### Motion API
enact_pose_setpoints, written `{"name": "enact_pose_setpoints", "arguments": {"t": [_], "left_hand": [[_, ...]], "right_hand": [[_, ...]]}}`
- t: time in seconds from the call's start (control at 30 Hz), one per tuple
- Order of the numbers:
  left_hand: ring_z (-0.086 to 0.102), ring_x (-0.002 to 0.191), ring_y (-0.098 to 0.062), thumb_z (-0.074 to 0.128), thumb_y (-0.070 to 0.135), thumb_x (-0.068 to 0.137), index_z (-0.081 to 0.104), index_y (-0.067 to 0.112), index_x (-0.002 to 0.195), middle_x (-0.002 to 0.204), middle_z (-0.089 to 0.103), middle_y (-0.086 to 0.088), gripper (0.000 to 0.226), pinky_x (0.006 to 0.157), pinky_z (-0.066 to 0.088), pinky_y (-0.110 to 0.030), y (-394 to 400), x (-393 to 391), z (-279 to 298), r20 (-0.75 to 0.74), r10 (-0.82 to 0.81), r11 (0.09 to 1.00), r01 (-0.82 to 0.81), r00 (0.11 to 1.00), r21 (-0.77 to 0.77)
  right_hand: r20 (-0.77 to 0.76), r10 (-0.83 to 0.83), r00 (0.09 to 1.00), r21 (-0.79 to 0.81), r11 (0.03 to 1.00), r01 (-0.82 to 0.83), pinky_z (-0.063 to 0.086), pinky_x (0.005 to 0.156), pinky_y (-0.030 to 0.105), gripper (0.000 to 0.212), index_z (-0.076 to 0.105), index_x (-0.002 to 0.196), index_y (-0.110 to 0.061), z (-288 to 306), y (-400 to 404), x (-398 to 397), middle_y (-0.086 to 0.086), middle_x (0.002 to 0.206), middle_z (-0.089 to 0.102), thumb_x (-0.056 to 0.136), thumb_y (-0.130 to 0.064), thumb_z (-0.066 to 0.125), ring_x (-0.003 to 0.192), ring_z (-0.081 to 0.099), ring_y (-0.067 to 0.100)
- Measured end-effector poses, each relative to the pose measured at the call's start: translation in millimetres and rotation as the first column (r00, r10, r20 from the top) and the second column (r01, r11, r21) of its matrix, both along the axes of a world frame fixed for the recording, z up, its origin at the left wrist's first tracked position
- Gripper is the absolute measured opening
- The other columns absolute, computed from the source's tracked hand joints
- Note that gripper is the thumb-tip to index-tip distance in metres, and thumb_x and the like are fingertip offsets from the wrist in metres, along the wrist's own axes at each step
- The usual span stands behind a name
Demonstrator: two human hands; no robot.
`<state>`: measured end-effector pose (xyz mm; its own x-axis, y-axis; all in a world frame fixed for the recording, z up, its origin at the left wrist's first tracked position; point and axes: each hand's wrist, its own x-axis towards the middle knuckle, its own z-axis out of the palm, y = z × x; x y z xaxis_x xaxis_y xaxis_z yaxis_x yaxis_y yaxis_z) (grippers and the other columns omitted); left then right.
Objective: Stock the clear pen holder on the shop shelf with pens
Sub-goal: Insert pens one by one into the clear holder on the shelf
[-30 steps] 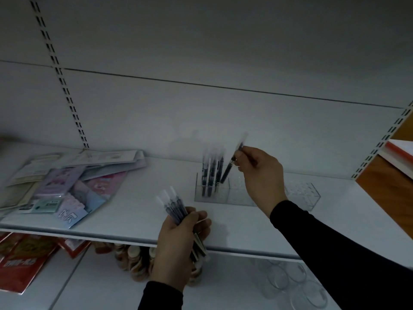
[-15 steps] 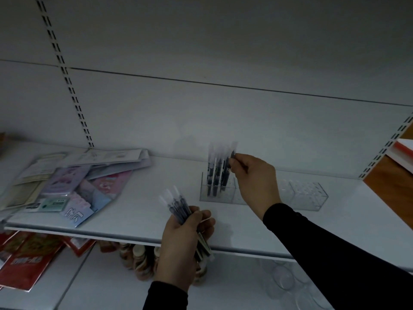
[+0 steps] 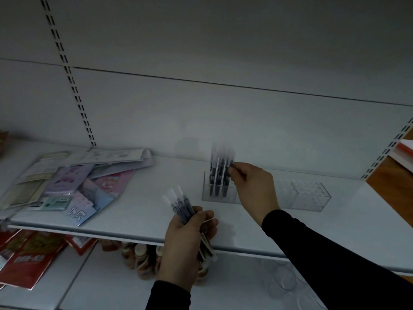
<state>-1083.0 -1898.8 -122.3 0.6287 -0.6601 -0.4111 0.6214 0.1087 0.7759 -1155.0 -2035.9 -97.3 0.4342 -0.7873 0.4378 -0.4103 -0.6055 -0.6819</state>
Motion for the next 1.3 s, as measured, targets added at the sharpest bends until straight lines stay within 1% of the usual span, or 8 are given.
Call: {"name": "enact_pose_setpoints", "arguments": {"t": [0.13,0.23,0.4,0.57,0.83,1.0,1.1,1.3], "left_hand": [[0.065,0.07,-0.027,0.051,0.001,0.094,0.057,0.004,0.092,0.083,0.07,-0.017,0.007,0.064,0.052,-0.033,0.4,-0.6,0.3,0.008,-0.016,1.0,0.016,1.0,0.006],[0.06,0.059,-0.021,0.053,0.004,0.094,0.058,0.005,0.092,0.082,0.07,-0.014,0.005,0.055,0.049,-0.029,1.5,-2.1,1.3,0.052,-0.048,0.998,0.047,0.997,0.034],[0.05,0.047,-0.015,0.056,0.003,0.092,0.058,0.004,0.092,0.071,0.063,-0.011,0.003,0.045,0.042,-0.028,0.7,-6.3,0.7,0.14,-0.1,0.994,0.093,0.985,0.055],[0.048,0.054,-0.019,0.055,0.006,0.094,0.059,0.003,0.095,0.066,0.056,-0.009,0.006,0.049,0.041,-0.031,-1.5,-11.8,0.6,0.198,-0.167,0.985,0.153,0.966,0.08],[0.061,0.068,-0.024,0.056,0.0,0.09,0.069,0.014,0.088,0.079,0.071,-0.014,0.019,0.067,0.049,-0.038,0.9,-24.0,12.6,0.266,-0.286,0.958,0.275,0.92,0.078],[0.07,0.069,-0.023,0.053,0.002,0.094,0.067,0.01,0.096,0.082,0.075,-0.011,0.017,0.073,0.055,-0.038,-5.3,-25.9,6.8,0.174,-0.261,0.965,0.257,0.95,0.045],[0.071,0.081,-0.03,0.052,0.004,0.095,0.066,0.004,0.096,0.088,0.075,-0.017,0.015,0.074,0.055,-0.037,-8.2,-24.0,2.7,0.142,-0.202,0.979,0.197,0.969,0.045],[0.07,0.084,-0.033,0.052,0.005,0.096,0.06,0.002,0.097,0.091,0.071,-0.018,0.009,0.069,0.054,-0.036,-8.8,-20.1,2.3,0.082,-0.127,0.991,0.122,0.988,0.061]], "right_hand": [[-0.019,-0.017,1.0,0.028,0.999,0.018,0.039,0.066,-0.001,0.02,0.072,0.102,-0.005,0.6,0.8,-1.8,0.007,0.092,0.072,0.096,-0.019,0.058,0.079,0.064,0.016],[0.011,-0.027,1.0,0.086,0.996,0.026,0.031,0.07,-0.01,0.026,0.068,0.116,-0.008,-0.2,2.5,-7.1,0.0,0.105,0.068,0.096,-0.021,0.059,0.087,0.058,0.005],[0.029,0.028,0.999,0.162,0.986,-0.033,0.045,0.07,0.005,0.016,0.073,0.089,-0.015,-1.6,15.2,-18.2,-0.005,0.085,0.072,0.093,-0.025,0.061,0.078,0.062,0.003],[0.035,0.179,0.983,0.394,0.902,-0.178,0.049,0.072,0.013,0.01,0.071,0.083,-0.031,-9.0,29.4,-26.3,-0.016,0.077,0.069,0.09,-0.034,0.065,0.071,0.062,-0.005],[-0.006,0.273,0.962,0.499,0.834,-0.233,0.049,0.074,0.012,0.024,0.076,0.096,-0.02,-10.1,32.5,-34.0,-0.011,0.09,0.074,0.088,-0.04,0.067,0.081,0.067,-0.002],[0.1,0.226,0.969,0.581,0.777,-0.241,0.05,0.066,0.016,0.014,0.075,0.086,-0.016,-9.1,28.5,-34.5,-0.008,0.077,0.072,0.086,-0.029,0.071,0.066,0.066,0.0],[0.173,0.175,0.969,0.592,0.768,-0.244,0.056,0.074,0.026,0.012,0.074,0.079,-0.018,-6.6,23.7,-34.9,-0.003,0.075,0.072,0.087,-0.026,0.07,0.07,0.065,0.007],[0.382,0.042,0.923,0.565,0.78,-0.269,0.055,0.068,0.021,0.015,0.073,0.078,-0.013,10.4,8.4,-38.1,0.0,0.072,0.073,0.089,-0.02,0.067,0.069,0.067,0.012]]}}
